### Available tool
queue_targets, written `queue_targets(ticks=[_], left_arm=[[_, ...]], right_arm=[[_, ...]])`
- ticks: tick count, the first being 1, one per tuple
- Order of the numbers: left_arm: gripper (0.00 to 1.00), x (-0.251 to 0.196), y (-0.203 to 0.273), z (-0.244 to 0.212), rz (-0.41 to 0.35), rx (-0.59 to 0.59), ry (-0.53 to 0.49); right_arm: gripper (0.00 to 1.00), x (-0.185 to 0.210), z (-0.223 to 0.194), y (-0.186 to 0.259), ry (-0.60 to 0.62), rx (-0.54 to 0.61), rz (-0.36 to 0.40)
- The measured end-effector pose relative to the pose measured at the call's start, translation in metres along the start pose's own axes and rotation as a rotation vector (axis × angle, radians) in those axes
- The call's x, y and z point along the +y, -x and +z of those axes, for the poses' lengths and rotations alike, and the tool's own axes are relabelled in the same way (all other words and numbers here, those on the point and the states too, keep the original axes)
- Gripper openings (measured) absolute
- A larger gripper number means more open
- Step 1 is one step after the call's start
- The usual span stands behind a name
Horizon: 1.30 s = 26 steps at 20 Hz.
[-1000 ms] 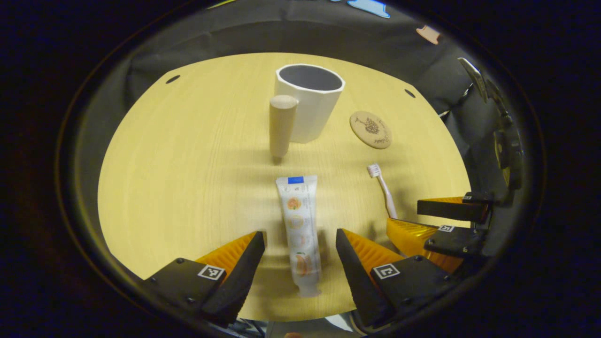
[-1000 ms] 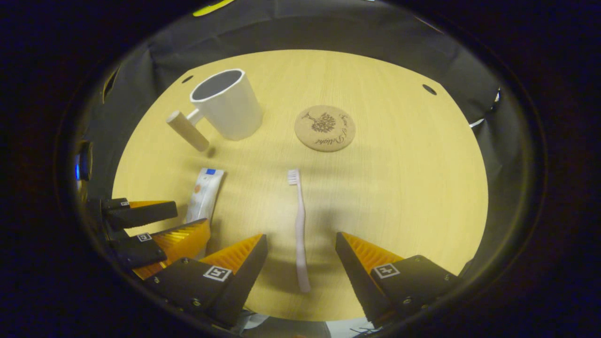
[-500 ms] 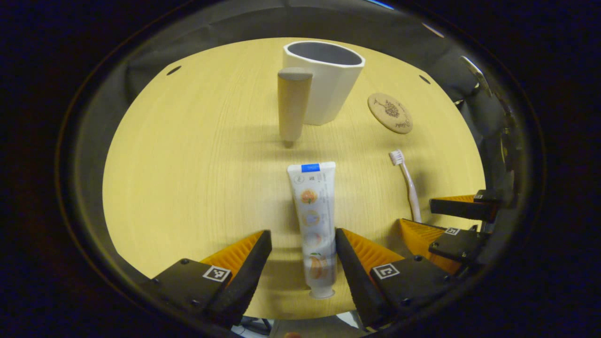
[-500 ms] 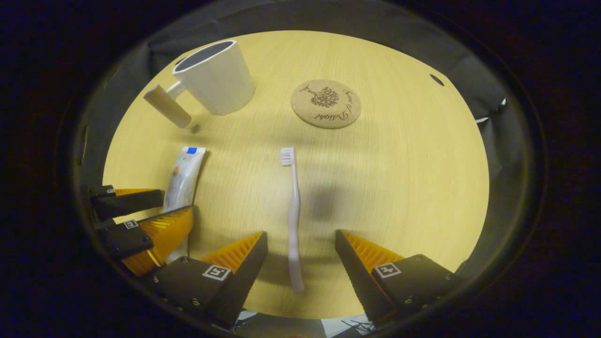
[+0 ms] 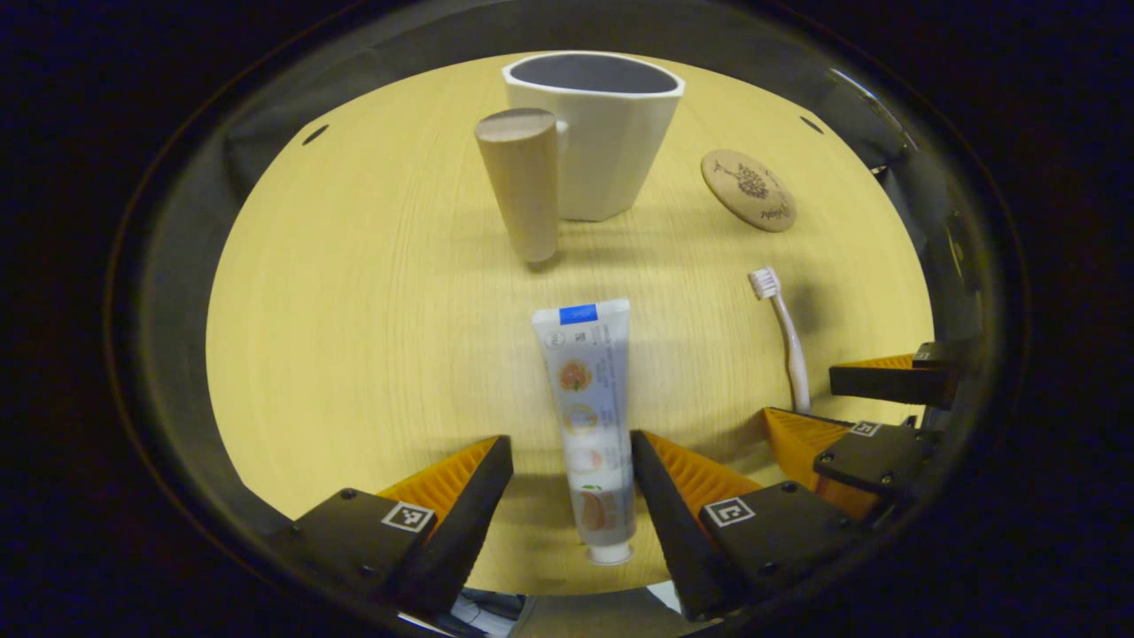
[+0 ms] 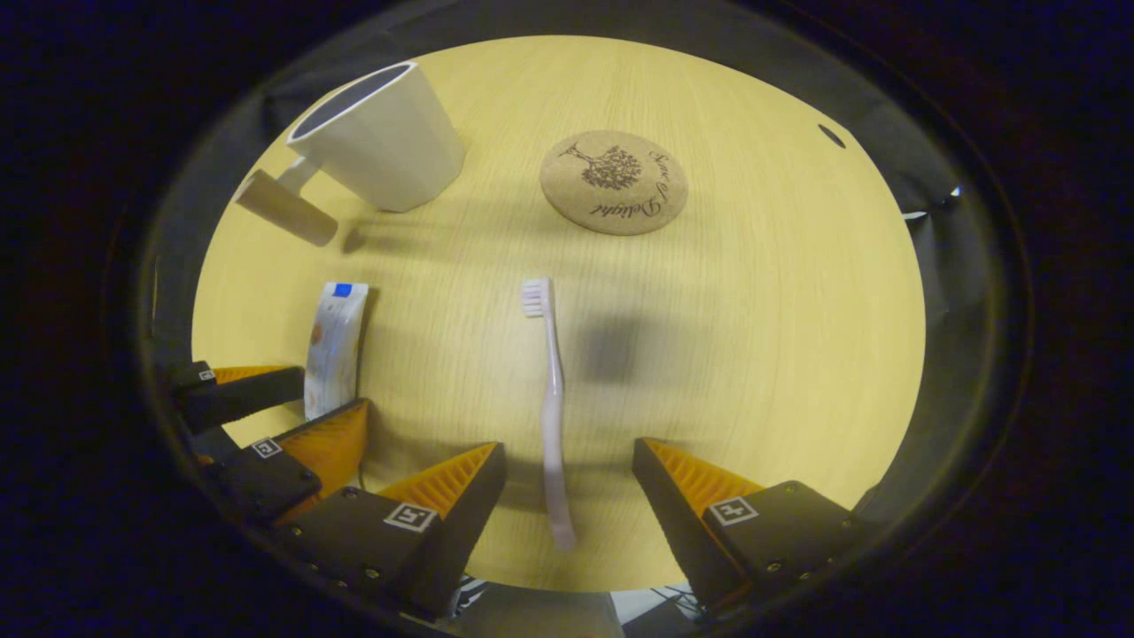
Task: Put the toothbrush and toothpaste on the desktop into the cup, then pick up the cup and place it on the coaster on the desktop.
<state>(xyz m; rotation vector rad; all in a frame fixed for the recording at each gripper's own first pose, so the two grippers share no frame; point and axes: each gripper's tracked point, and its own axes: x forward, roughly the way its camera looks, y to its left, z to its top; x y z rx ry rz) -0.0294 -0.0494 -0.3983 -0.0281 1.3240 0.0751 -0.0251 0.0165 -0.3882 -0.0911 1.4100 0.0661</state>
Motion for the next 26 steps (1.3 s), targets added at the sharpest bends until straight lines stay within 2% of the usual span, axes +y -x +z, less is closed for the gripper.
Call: queue_targets(ticks=[2,3,4,5,6,7,8,9,10,11,12,13,14,19,26], left_arm=[[0.95,0.0,0.0,0.001,0.0,0.009,-0.001],[0.94,0.001,0.0,0.0,0.0,0.016,-0.002],[0.9,0.001,0.001,0.001,0.001,0.014,-0.007],[0.9,0.001,0.001,0.005,-0.001,0.001,-0.008],[0.74,0.0,0.002,0.004,0.0,0.005,0.003],[0.57,-0.001,0.003,0.005,0.005,0.002,0.002],[0.56,0.0,0.001,0.006,0.003,-0.002,-0.001],[0.41,0.0,0.002,0.006,0.005,0.002,-0.004],[0.41,0.001,0.002,0.008,0.005,-0.004,-0.004],[0.34,0.001,0.002,0.01,0.004,0.004,-0.005],[0.33,0.002,0.004,0.01,0.003,0.008,-0.011],[0.33,0.001,0.004,0.019,0.004,-0.009,-0.005],[0.22,0.004,0.011,0.014,0.004,-0.001,0.009],[0.22,0.004,0.02,0.01,-0.014,-0.007,0.026],[0.22,-0.007,0.083,0.013,-0.063,-0.087,0.041]], right_arm=[[0.93,0.0,0.0,0.001,-0.009,0.019,-0.007],[0.85,0.001,-0.002,0.001,-0.011,0.036,-0.008],[0.85,-0.004,0.0,0.001,-0.029,0.036,-0.013],[0.65,-0.007,0.0,0.0,-0.054,0.045,-0.019],[0.5,-0.012,0.001,-0.001,-0.071,0.05,-0.03],[0.26,-0.016,0.002,0.001,-0.091,0.046,-0.033],[0.19,-0.014,-0.001,0.001,-0.096,0.064,-0.021],[0.12,-0.017,-0.003,0.002,-0.086,0.07,-0.011],[0.12,-0.019,-0.001,0.002,-0.078,0.069,-0.015],[0.12,-0.017,-0.002,0.001,-0.096,0.059,-0.019],[0.02,-0.018,0.001,0.006,-0.091,0.051,-0.02],[0.02,-0.018,0.0,0.0,-0.093,0.052,-0.023],[0.01,-0.018,0.002,0.0,-0.092,0.049,-0.023],[0.01,-0.018,0.002,0.0,-0.09,0.054,-0.013],[0.02,-0.018,0.002,0.0,-0.082,0.048,-0.007]])
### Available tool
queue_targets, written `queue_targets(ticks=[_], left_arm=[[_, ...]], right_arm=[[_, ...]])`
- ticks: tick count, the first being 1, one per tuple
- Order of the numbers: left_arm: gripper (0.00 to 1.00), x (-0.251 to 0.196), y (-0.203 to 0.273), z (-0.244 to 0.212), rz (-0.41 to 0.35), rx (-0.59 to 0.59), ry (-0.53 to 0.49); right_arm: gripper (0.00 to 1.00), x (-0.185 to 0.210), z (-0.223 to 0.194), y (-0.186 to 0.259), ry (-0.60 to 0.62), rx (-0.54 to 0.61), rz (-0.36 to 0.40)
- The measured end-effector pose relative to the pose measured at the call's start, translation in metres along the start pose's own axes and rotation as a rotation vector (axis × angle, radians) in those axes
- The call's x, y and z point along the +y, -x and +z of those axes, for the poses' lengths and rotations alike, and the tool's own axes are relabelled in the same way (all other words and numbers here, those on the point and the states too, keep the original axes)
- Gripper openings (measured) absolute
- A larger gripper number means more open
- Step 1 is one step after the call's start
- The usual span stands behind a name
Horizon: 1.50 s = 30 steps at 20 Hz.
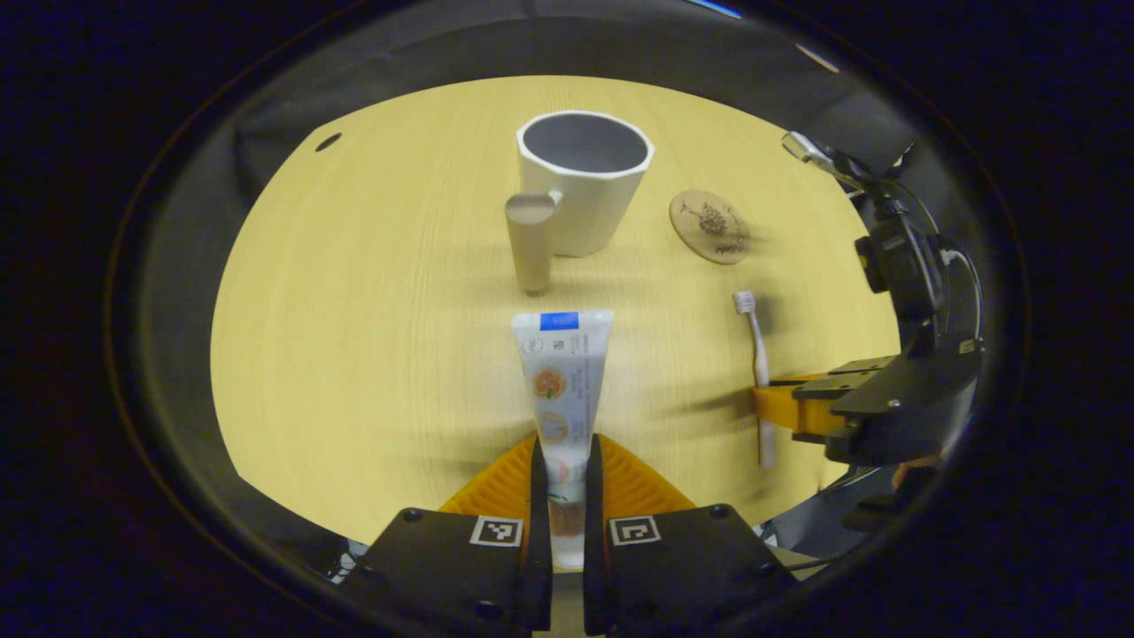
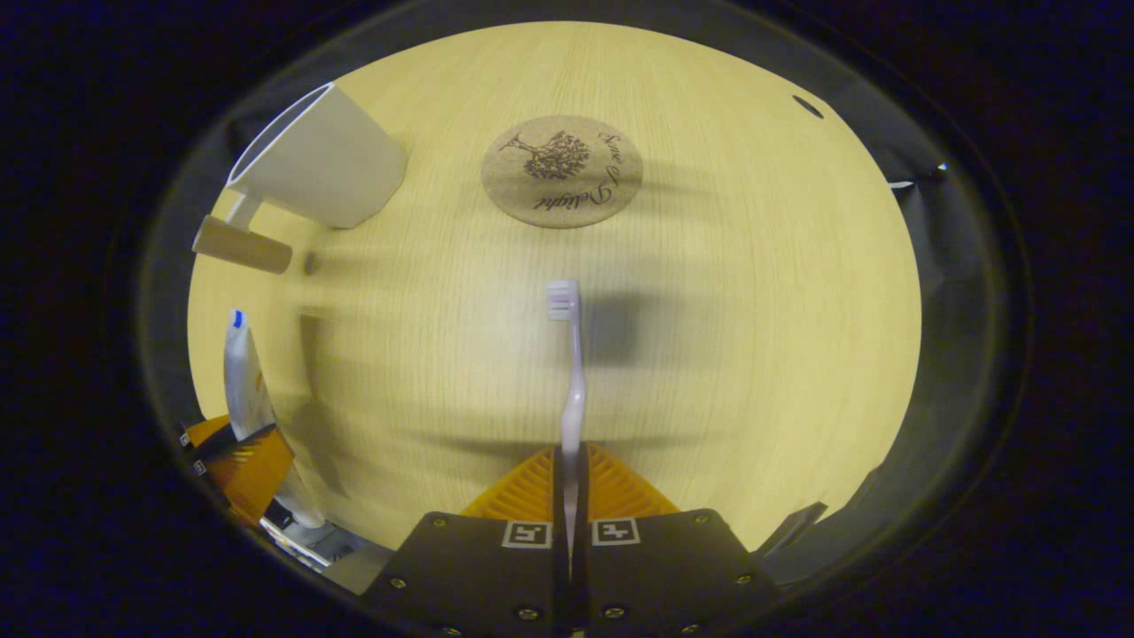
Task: Put the toothbrush and toothpaste on the desktop into the cup, then pick up the cup and place it on the coaster on the desktop.
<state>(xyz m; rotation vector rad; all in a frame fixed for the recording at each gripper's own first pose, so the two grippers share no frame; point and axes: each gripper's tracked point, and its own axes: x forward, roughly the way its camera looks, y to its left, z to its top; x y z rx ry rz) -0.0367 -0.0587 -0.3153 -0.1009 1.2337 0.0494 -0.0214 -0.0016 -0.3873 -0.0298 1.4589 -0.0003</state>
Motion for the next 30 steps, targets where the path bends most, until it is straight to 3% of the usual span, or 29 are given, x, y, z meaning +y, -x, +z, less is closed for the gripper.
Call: queue_targets(ticks=[8,14,20,30], left_arm=[[0.21,-0.014,0.072,0.069,-0.032,-0.166,-0.027],[0.21,-0.011,0.094,0.142,-0.041,-0.263,-0.056],[0.21,-0.012,0.087,0.206,-0.036,-0.323,-0.093],[0.21,-0.029,0.034,0.273,-0.052,-0.44,-0.166]], right_arm=[[0.02,0.0,0.0,0.0,0.006,-0.003,0.006],[0.02,0.0,0.0,0.0,0.005,-0.008,0.007],[0.02,0.0,0.0,0.0,0.004,-0.02,0.003],[0.03,-0.001,-0.002,-0.001,0.019,-0.027,0.0]])
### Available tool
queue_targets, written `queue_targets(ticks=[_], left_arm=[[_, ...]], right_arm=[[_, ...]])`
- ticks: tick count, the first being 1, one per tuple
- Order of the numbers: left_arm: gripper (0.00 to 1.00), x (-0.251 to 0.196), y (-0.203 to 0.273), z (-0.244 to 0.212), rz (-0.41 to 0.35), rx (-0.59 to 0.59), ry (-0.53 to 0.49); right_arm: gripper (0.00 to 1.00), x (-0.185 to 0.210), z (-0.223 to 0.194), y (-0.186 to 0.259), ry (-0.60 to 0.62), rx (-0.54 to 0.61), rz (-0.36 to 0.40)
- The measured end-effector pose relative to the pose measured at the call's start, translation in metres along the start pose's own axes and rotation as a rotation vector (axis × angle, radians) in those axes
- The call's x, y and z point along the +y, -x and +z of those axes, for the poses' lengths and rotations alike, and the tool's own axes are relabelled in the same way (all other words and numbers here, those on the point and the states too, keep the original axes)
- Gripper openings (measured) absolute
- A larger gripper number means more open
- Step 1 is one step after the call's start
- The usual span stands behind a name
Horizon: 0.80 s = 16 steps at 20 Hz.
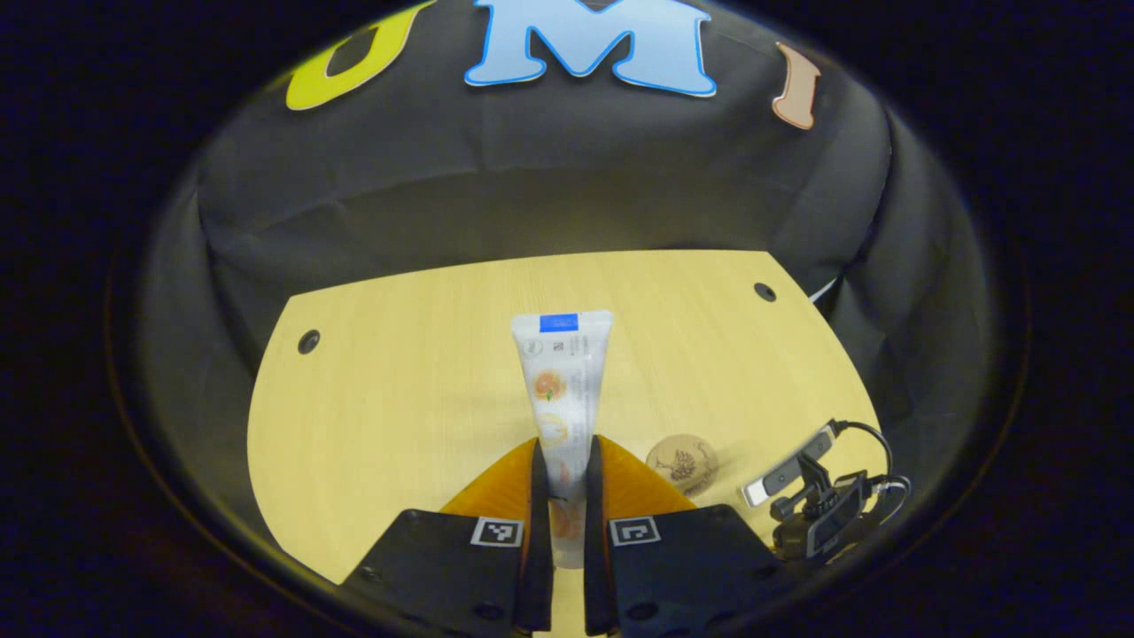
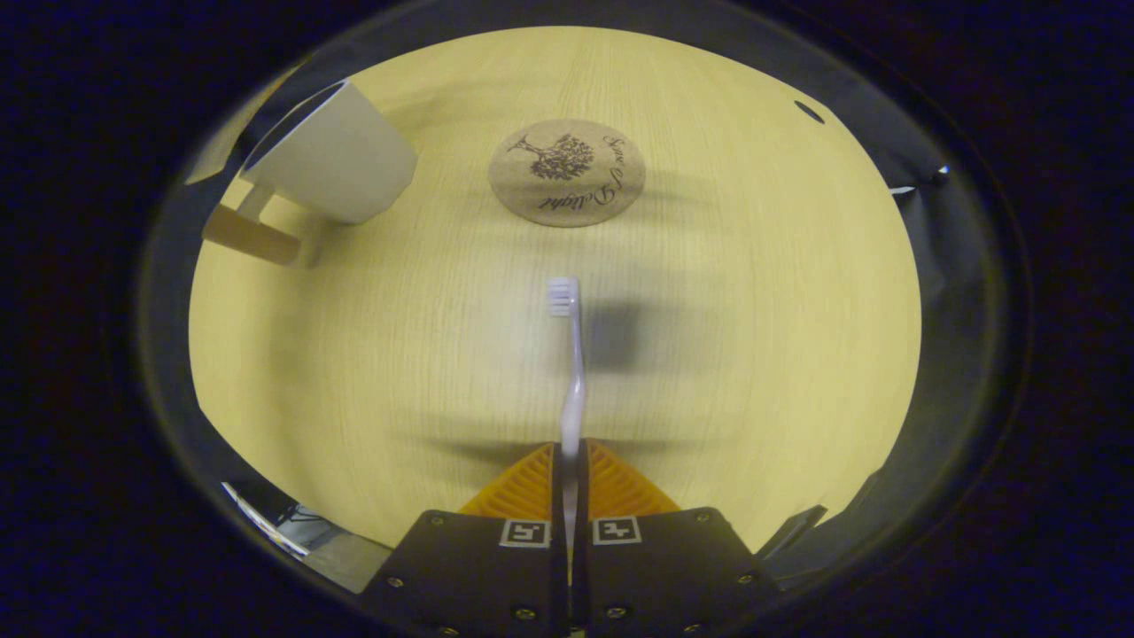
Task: Put the toothbrush and toothpaste on the desktop into the cup, then pick up the cup and place it on the coaster on the desktop.
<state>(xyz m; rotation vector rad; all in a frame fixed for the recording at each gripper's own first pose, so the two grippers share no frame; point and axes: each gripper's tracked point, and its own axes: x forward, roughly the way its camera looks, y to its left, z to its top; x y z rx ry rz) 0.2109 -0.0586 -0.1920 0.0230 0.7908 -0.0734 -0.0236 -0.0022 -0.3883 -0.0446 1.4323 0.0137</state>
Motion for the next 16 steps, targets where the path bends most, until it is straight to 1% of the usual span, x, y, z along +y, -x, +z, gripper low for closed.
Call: queue_targets(ticks=[3,8,10,15,16], left_arm=[[0.21,0.0,-0.016,0.006,-0.021,-0.041,0.011],[0.21,0.006,-0.037,0.007,-0.017,-0.138,0.01],[0.21,0.007,-0.038,0.004,-0.02,-0.17,0.013],[0.21,0.005,-0.038,-0.004,0.007,-0.24,-0.014],[0.29,0.006,-0.037,-0.006,0.011,-0.241,-0.007]], right_arm=[[0.03,0.0,0.0,0.0,0.0,0.003,0.004],[0.03,-0.001,-0.001,0.0,-0.001,0.003,0.008],[0.03,-0.001,-0.001,0.0,-0.004,0.003,0.01],[0.04,-0.001,-0.001,0.0,-0.007,0.003,0.008],[0.03,-0.001,-0.001,0.0,-0.008,0.001,0.008]])
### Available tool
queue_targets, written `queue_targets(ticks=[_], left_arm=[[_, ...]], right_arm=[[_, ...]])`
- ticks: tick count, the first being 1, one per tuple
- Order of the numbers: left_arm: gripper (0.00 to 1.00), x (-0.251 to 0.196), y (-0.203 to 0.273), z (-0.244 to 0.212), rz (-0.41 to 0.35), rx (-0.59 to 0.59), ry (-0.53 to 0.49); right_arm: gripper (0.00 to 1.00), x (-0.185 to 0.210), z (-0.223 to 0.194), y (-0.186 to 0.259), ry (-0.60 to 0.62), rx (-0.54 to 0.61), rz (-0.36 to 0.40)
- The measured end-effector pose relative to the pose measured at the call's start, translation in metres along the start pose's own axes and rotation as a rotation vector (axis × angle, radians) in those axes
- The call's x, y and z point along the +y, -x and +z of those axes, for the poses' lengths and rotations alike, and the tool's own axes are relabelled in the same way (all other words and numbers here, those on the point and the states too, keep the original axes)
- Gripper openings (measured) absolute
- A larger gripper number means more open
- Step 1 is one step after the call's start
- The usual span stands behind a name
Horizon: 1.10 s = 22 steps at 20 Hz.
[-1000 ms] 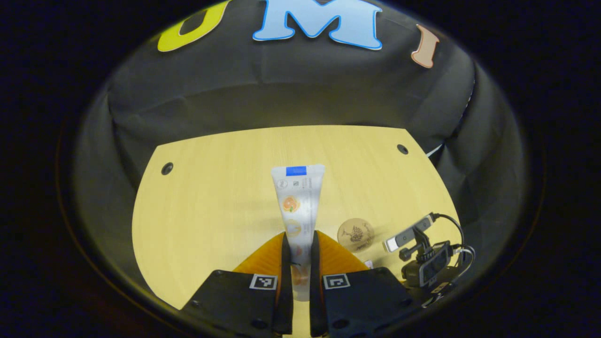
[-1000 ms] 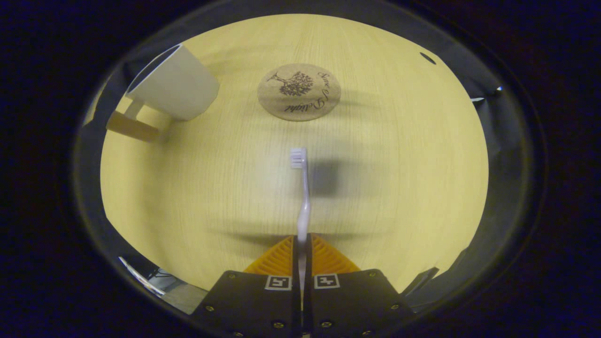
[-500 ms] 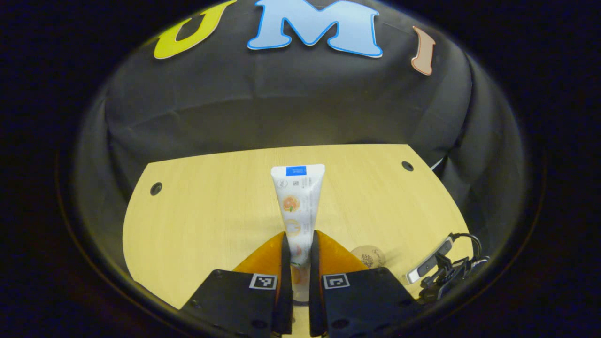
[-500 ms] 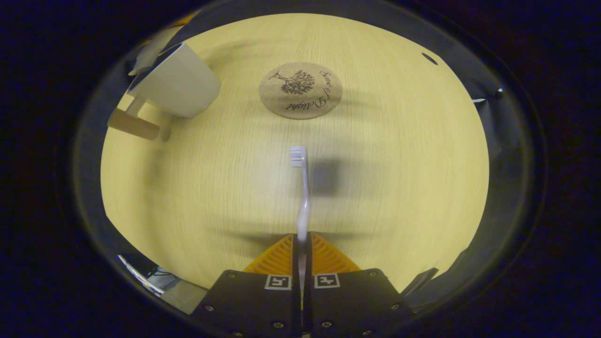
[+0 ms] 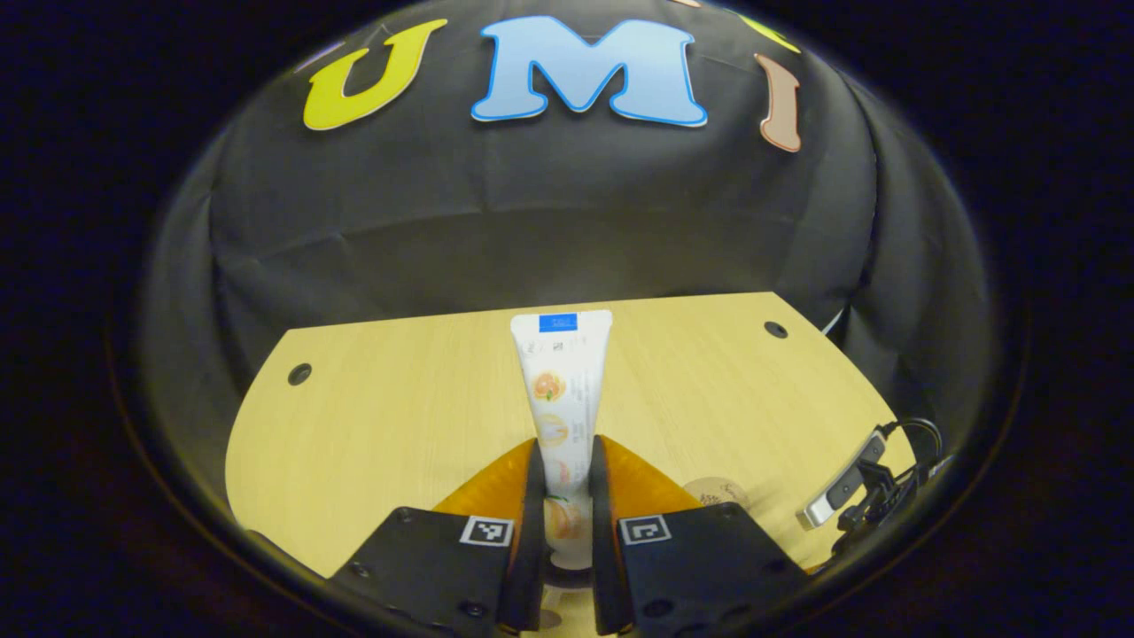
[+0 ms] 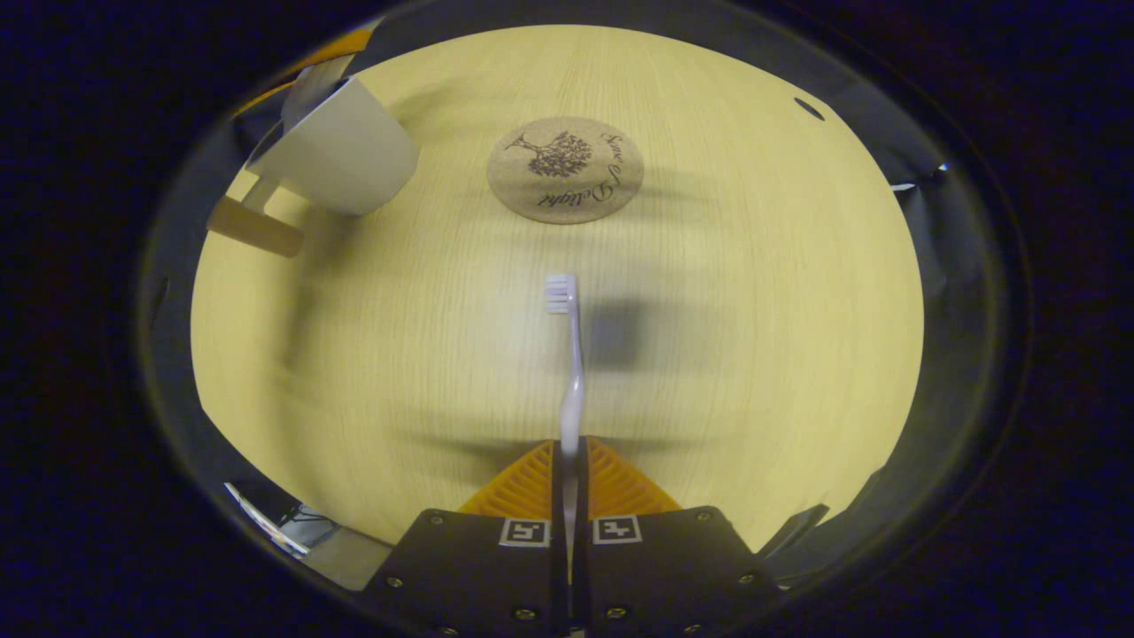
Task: Put the toothbrush and toothpaste on the desktop into the cup, then pick up the cup and place it on the coaster on the desktop.
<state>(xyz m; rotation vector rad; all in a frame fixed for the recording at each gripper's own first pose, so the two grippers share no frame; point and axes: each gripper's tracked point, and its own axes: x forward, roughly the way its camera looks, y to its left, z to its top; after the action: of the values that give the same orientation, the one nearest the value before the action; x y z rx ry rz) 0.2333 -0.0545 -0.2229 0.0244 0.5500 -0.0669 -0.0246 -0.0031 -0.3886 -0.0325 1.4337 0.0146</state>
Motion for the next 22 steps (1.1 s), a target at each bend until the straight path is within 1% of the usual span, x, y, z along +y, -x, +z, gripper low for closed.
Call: queue_targets(ticks=[1,2,4,5,7,12,16,19,22], left_arm=[[0.29,0.001,0.0,-0.002,-0.001,-0.001,0.011],[0.32,0.0,0.001,-0.005,-0.012,0.005,0.021],[0.43,0.0,0.001,-0.009,-0.023,0.026,0.033],[0.43,-0.002,0.003,-0.012,-0.032,0.031,0.039],[0.58,-0.001,0.007,-0.007,-0.035,0.017,0.041],[0.62,-0.001,0.025,0.001,-0.05,-0.02,0.035],[0.63,0.0,0.058,0.011,-0.049,-0.064,0.006],[0.61,0.005,0.075,0.011,-0.04,-0.08,0.007],[0.61,0.011,0.092,0.008,-0.029,-0.084,0.028]], right_arm=[[0.04,0.0,0.0,0.0,-0.001,-0.001,0.0],[0.04,0.0,0.0,0.0,-0.001,-0.003,-0.001],[0.04,0.0,0.0,0.0,0.002,-0.006,-0.004],[0.04,0.0,0.0,0.0,0.002,-0.007,-0.005],[0.03,0.0,-0.001,0.0,0.002,-0.011,-0.008],[0.02,0.0,0.002,0.0,-0.025,-0.062,-0.002],[0.02,0.0,0.002,0.003,-0.058,-0.086,0.011],[0.02,0.008,0.013,0.016,-0.093,-0.132,0.048],[0.02,0.013,0.036,0.038,-0.114,-0.208,0.064]])
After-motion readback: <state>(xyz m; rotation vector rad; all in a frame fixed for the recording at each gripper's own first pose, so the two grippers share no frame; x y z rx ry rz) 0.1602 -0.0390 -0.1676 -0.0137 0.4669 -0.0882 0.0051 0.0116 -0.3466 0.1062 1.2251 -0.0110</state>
